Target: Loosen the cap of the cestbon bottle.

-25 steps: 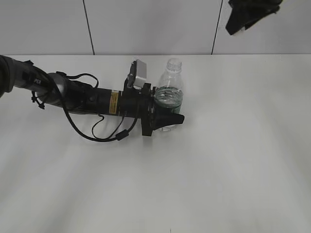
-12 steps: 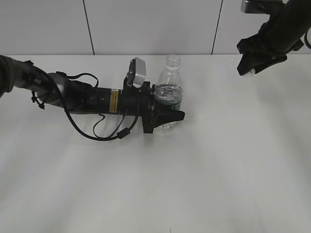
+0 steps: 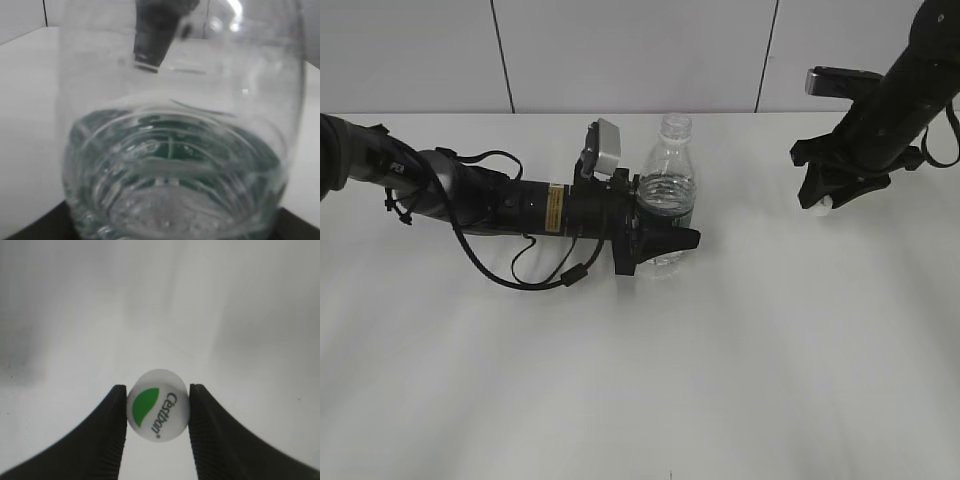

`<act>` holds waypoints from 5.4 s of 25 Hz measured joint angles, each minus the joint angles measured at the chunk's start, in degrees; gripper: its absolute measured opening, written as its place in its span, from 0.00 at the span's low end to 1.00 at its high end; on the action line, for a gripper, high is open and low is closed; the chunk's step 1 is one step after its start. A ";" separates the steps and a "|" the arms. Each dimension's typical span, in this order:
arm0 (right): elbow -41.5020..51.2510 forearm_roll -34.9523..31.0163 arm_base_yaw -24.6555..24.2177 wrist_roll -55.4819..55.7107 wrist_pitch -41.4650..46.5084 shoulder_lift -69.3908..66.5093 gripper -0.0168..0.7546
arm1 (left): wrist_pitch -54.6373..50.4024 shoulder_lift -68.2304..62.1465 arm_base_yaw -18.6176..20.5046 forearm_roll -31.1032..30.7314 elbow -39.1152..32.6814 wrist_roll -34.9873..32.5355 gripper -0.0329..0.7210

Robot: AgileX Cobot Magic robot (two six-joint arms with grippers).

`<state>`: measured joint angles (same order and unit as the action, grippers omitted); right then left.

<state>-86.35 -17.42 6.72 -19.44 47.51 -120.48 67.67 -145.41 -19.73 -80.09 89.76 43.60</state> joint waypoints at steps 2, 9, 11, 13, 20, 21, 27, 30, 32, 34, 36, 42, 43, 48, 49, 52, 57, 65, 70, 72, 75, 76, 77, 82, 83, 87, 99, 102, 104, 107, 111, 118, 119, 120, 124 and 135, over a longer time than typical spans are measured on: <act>0.06 0.00 0.00 0.65 -0.95 -0.92 0.40 | 0.00 0.00 0.00 0.00 0.00 0.00 0.58; 0.23 0.79 -0.24 3.31 -1.49 -4.56 0.40 | 0.00 0.00 0.00 -0.37 0.00 0.05 0.58; 0.23 1.53 -0.35 4.24 -1.49 -5.02 0.40 | 0.00 0.00 0.00 -0.49 0.00 0.12 0.58; 0.23 1.75 -0.47 4.65 -1.49 -5.88 0.40 | 0.00 0.00 0.00 -0.72 0.00 0.18 0.58; 0.12 1.62 -0.65 5.28 -1.56 -7.00 0.40 | 0.00 0.00 0.00 -1.12 0.00 0.18 0.58; 0.12 1.62 -0.65 5.40 -1.56 -7.00 0.40 | 0.00 0.00 0.00 -1.12 0.00 0.18 0.58; -0.01 1.60 -0.65 5.88 -1.56 -7.11 0.40 | 0.00 0.00 0.00 -1.43 0.00 0.18 0.58; -0.05 1.21 -0.65 6.00 -1.39 -7.11 0.48 | 0.00 0.00 0.00 -2.29 0.00 0.18 0.58; -0.17 0.38 -0.65 6.04 -1.13 -7.11 0.59 | 0.00 0.00 0.00 -2.69 0.00 0.18 0.58; -0.58 0.11 -0.65 6.04 -0.40 -7.11 0.69 | 0.00 0.00 0.00 -2.81 0.00 0.18 0.58; -0.98 0.09 -0.65 6.04 0.40 -7.11 0.72 | 0.00 0.00 0.00 -2.81 0.00 0.18 0.58; -2.84 0.84 -0.65 6.18 5.46 -5.94 0.74 | 0.00 0.00 0.00 -2.87 0.00 0.18 0.58; -3.40 0.90 -0.65 6.18 6.61 -5.38 0.74 | 0.00 0.00 0.00 -2.87 0.00 0.18 0.58; -5.19 1.95 -0.65 6.18 11.34 -2.11 0.75 | -0.92 0.00 0.00 -2.71 0.00 0.22 0.58; -5.48 2.33 -0.65 6.18 11.93 -1.31 0.75 | -0.97 0.00 0.00 -2.57 0.00 0.22 0.58; -6.26 3.17 -0.65 6.20 12.40 0.87 0.75 | -0.97 -0.06 0.00 -2.52 0.00 0.22 0.58; -6.58 4.15 -0.65 6.25 12.47 3.08 0.75 | -0.91 -0.10 0.00 -2.32 0.00 0.84 0.58; -6.58 4.79 -0.65 6.31 12.89 3.82 0.75 | -0.11 -0.10 0.00 -2.15 0.00 3.25 0.64; -6.58 5.33 -0.65 6.31 12.95 3.83 0.75 | 1.20 -0.10 0.00 -0.88 0.00 3.46 0.71; -6.58 5.51 -0.65 6.31 12.95 3.83 0.75 | 1.25 -0.10 0.05 -0.07 0.00 4.06 0.74; -6.58 5.64 -0.65 6.31 13.15 3.88 0.75 | 1.30 -0.10 0.26 0.30 0.00 4.80 0.77; -6.58 5.69 -0.65 6.31 13.29 3.88 0.75 | 1.30 -0.03 0.37 0.30 0.00 5.19 0.77; -6.58 5.69 -0.65 6.31 13.34 3.93 0.75 | 1.30 0.02 0.48 0.30 0.00 5.39 0.77; -6.58 5.69 -0.65 6.31 13.52 3.93 0.75 | 1.31 1.61 1.61 -0.03 0.00 7.37 0.78; -6.58 5.74 -0.65 6.31 13.58 3.93 0.75 | 1.37 2.00 1.78 -0.11 0.00 7.56 0.78; -6.58 5.85 -0.65 6.31 13.58 3.93 0.75 | 1.50 3.30 2.05 -1.27 0.00 9.02 0.78; -6.58 5.87 -0.65 6.31 13.51 3.93 0.75 | 1.67 7.13 2.05 -6.05 0.00 14.18 0.78; -6.58 5.87 -0.65 6.31 13.51 3.93 0.75 | 1.67 8.55 2.05 -6.78 0.00 15.64 0.78; -6.58 5.87 -0.65 6.31 13.51 3.93 0.75 | 1.67 9.37 2.05 -7.43 0.00 16.57 0.78; -6.58 5.87 -0.65 6.31 13.51 3.93 0.75 | 1.67 10.81 2.05 -8.10 0.00 18.63 0.78; -6.58 5.87 -0.65 6.36 13.51 3.93 0.75 | 1.72 12.66 2.05 -8.79 0.00 20.80 0.78; -6.85 5.87 -0.65 6.72 13.91 4.00 0.75 | 1.72 15.76 2.05 -8.49 0.00 22.38 0.78; -7.30 5.87 -0.65 6.72 14.15 4.06 0.75 | 1.72 16.10 2.05 -8.34 0.00 22.94 0.78; -7.79 5.87 -0.65 6.76 14.48 4.18 0.75 | 1.72 16.49 2.05 -8.21 0.00 23.51 0.78; -10.65 5.87 -0.65 6.91 16.65 4.30 0.75 | 1.66 18.69 2.09 -8.13 0.00 25.81 0.78; -15.28 6.22 -0.65 7.99 21.78 4.41 0.75 | 0.02 26.48 7.05 -8.18 0.00 35.67 0.78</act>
<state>-101.63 -11.20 6.07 -11.45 69.30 -116.08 67.69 -118.93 -12.69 -88.27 89.76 79.27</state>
